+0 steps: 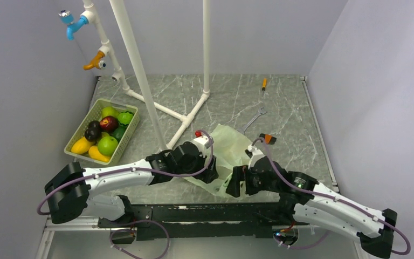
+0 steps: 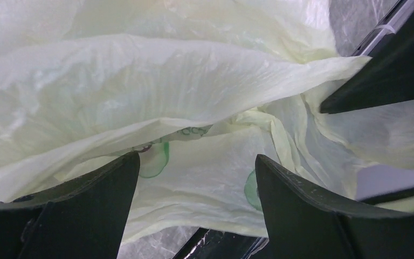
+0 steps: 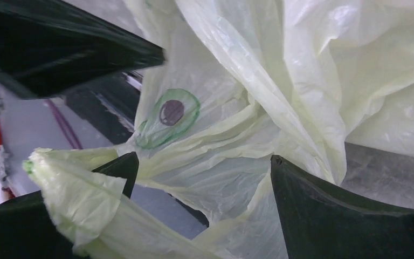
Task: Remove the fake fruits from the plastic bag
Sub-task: Adjust the plastic bag at the center of the board.
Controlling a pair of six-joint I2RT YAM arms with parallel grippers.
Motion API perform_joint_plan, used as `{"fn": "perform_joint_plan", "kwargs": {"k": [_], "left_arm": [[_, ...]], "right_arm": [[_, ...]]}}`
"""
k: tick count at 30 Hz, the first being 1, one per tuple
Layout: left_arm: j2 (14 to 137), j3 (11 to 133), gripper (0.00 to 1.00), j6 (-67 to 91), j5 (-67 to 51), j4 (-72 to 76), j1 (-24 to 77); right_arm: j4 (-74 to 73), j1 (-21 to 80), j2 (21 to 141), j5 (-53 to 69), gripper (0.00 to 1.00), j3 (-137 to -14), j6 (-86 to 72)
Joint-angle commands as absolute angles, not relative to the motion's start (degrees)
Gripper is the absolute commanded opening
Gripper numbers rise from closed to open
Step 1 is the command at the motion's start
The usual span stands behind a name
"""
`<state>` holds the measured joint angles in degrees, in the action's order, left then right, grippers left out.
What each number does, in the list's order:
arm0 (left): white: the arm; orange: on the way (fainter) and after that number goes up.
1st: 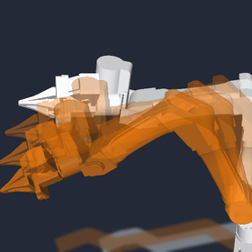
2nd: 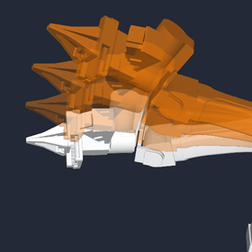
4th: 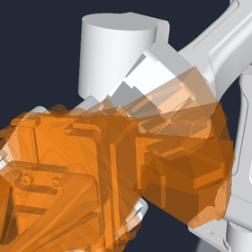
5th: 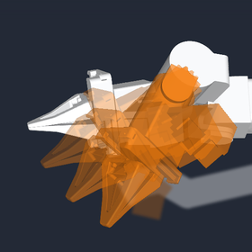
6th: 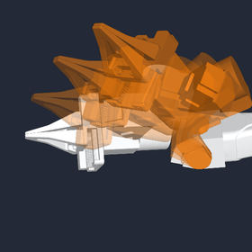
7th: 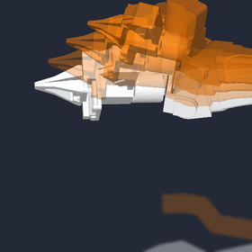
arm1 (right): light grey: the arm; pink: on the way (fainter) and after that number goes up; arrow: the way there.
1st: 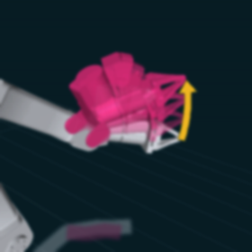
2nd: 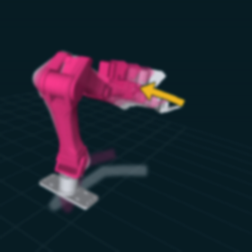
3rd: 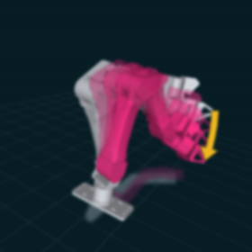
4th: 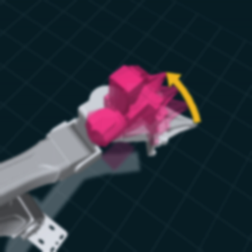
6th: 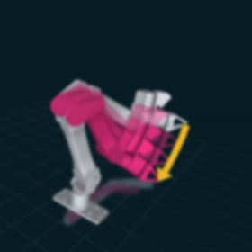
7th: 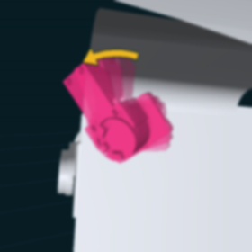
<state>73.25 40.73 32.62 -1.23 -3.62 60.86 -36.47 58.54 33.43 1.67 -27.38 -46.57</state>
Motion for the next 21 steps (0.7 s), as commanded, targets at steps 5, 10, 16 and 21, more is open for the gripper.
{"fn": "perform_joint_plan", "kwargs": {"k": [5,10,16,21], "left_arm": [[67.08,40.03,0.84,32.69,-0.18,1.78,61.17],[62.23,42.27,0.86,31.2,2.9,-5.41,61.17],[53.78,45.04,0.94,28.24,10.41,-20.37,61.12],[43.58,45.44,0.99,28.66,15.64,-32.87,61.08]], "right_arm": [[-39.62,58.62,33.7,-7.24,0.99,-45.27,-40.85],[-42.37,58.64,41.35,-16.2,0.99,-53.74,-34.49],[-40.13,56.67,45.97,-21.63,0.99,-54.65,-30.23],[-41.42,48.17,52.43,-16.32,0.99,-53.67,-27.96]]}}
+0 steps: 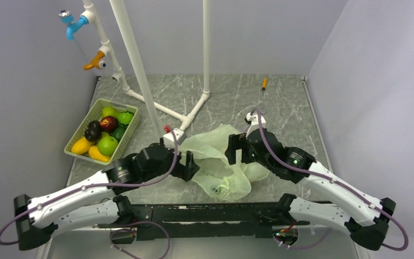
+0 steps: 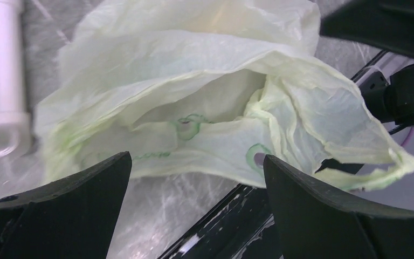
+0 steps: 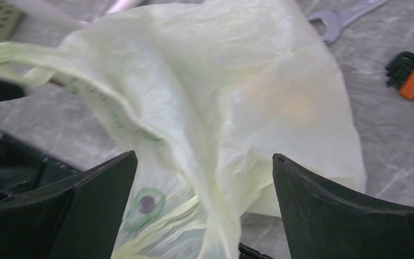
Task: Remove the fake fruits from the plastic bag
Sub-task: Adjust the plastic bag at the center of the board.
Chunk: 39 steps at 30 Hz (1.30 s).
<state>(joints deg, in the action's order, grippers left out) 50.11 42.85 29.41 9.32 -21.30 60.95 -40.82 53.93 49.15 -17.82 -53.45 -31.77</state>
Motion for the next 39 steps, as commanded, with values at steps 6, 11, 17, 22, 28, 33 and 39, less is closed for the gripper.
{"fn": "perform_joint_plan", "kwargs": {"k": [6,11,17,22,28,33,39], "left_arm": [[31.52,41.46,0.99,30.97,15.24,-34.35,60.93],[32.96,41.63,0.99,32.82,15.88,-36.35,60.85],[36.5,42.0,0.99,32.56,14.81,-35.08,60.82],[38.93,42.26,0.99,32.19,14.64,-34.37,60.82],[38.63,40.96,0.99,32.58,14.64,-35.35,60.82],[37.7,39.03,0.99,32.97,13.22,-32.89,60.78],[41.59,39.02,0.99,33.13,8.26,-26.34,60.74]], "right_arm": [[-36.89,42.34,61.99,-4.17,0.99,-50.98,-22.57],[-32.12,42.75,67.86,-6.87,0.99,-48.34,-20.65],[-27.9,44.26,73.64,-7.05,0.91,-47.95,-18.4],[-23.01,45.99,75.31,-8.12,0.62,-46.62,-18.52],[-22.18,46.24,74.75,-8.39,0.13,-46.94,-19.16],[-19.5,46.23,68.08,-5.97,0.0,-44.67,-18.49],[-13.5,46.2,60.34,-4.09,0.0,-40.44,-16.08]]}}
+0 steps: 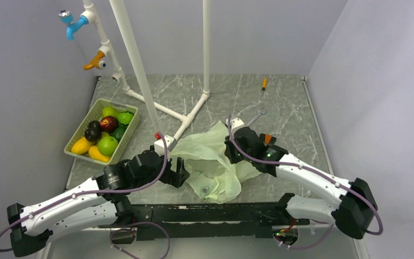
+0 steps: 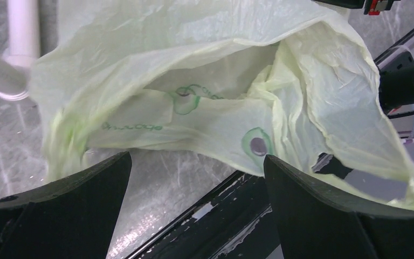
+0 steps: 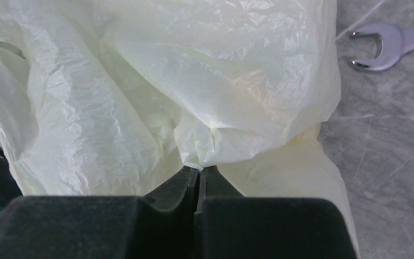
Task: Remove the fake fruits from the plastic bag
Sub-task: Adjust the plastic bag at the center of the board.
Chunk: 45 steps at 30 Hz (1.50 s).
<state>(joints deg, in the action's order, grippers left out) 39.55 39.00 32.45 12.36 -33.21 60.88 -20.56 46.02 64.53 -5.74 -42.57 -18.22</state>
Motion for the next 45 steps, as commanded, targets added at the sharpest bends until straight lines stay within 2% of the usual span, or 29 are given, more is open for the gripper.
{"fn": "perform_joint_plan", "kwargs": {"k": [1,7,13,21,26,35,40,45], "left_arm": [[42.14,38.84,0.99,33.16,7.39,-25.04,60.78],[45.7,38.05,0.99,33.11,2.33,-17.92,60.74],[51.62,37.1,0.93,31.87,-0.83,-12.07,61.26],[52.94,27.91,0.81,37.48,10.38,-2.91,61.88],[60.69,28.7,0.84,39.64,15.4,-2.05,61.88],[64.49,29.79,0.78,39.62,17.01,6.87,61.88],[63.09,28.07,0.82,39.23,16.32,8.26,61.88],[66.89,28.34,0.89,37.96,14.9,11.29,61.88]], "right_arm": [[-12.59,46.25,59.62,-3.99,0.0,-40.22,-15.89],[-9.69,46.2,57.37,-0.48,0.0,-41.64,-14.69],[-5.26,46.19,54.37,6.3,0.0,-38.58,-14.45],[3.39,46.15,52.08,13.92,0.0,-32.21,-17.78],[3.18,46.14,53.44,16.32,0.0,-34.42,-17.65],[2.2,46.21,51.48,19.35,0.0,-38.33,-20.69],[-1.36,46.22,52.14,15.13,0.0,-37.75,-20.13],[-1.87,46.15,52.51,15.43,0.0,-35.47,-20.54]]}}
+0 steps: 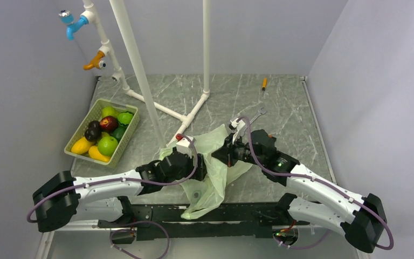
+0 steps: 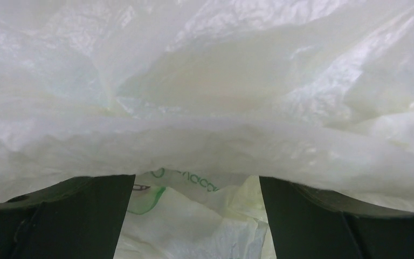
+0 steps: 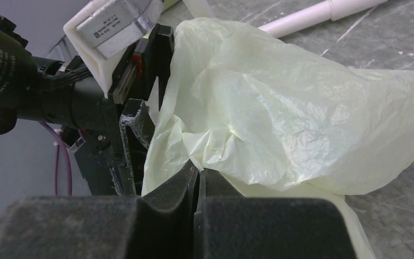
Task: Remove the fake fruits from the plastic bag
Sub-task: Adjust the plastic bag at the center of the board.
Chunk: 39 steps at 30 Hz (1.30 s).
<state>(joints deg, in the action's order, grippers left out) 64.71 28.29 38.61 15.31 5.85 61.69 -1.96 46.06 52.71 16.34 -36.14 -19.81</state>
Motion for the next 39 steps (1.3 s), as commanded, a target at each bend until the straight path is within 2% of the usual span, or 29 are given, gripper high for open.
{"fn": "perform_joint_plan", "kwargs": {"k": [1,5,10,16,22,28,31,33,37,39], "left_arm": [[68.2,29.14,0.91,37.48,14.9,11.54,61.88],[74.2,34.35,0.99,36.52,16.55,9.99,61.71],[82.24,40.98,0.99,37.52,17.71,9.71,61.7],[85.19,42.74,0.99,43.25,20.34,11.69,61.7],[77.74,34.42,0.91,44.64,20.12,18.75,61.63],[71.24,28.82,0.86,44.74,17.19,13.75,60.96],[69.55,23.5,0.82,47.08,16.24,17.63,60.91],[69.97,21.77,0.81,48.15,15.8,18.67,60.9],[72.78,21.83,0.78,49.32,14.98,18.31,60.92],[73.13,21.38,0.78,50.26,15.61,18.13,60.91]], "right_arm": [[-2.53,46.17,52.32,15.23,0.0,-35.33,-20.7],[-6.52,46.15,50.18,13.07,0.0,-35.19,-21.08],[-10.68,46.2,47.64,11.75,0.0,-33.94,-22.24],[-12.05,46.16,45.52,11.69,0.0,-32.32,-24.02],[-9.86,46.16,48.5,8.05,0.0,-35.46,-24.58],[-8.5,46.16,53.0,3.22,0.0,-42.15,-18.44],[-7.97,46.61,55.86,8.12,0.0,-46.68,-16.54],[-6.27,49.86,57.29,11.62,0.0,-48.34,-17.2],[-6.27,61.71,58.84,6.68,0.0,-51.1,-14.93],[-6.38,62.57,58.04,4.08,0.0,-49.27,-16.29]]}}
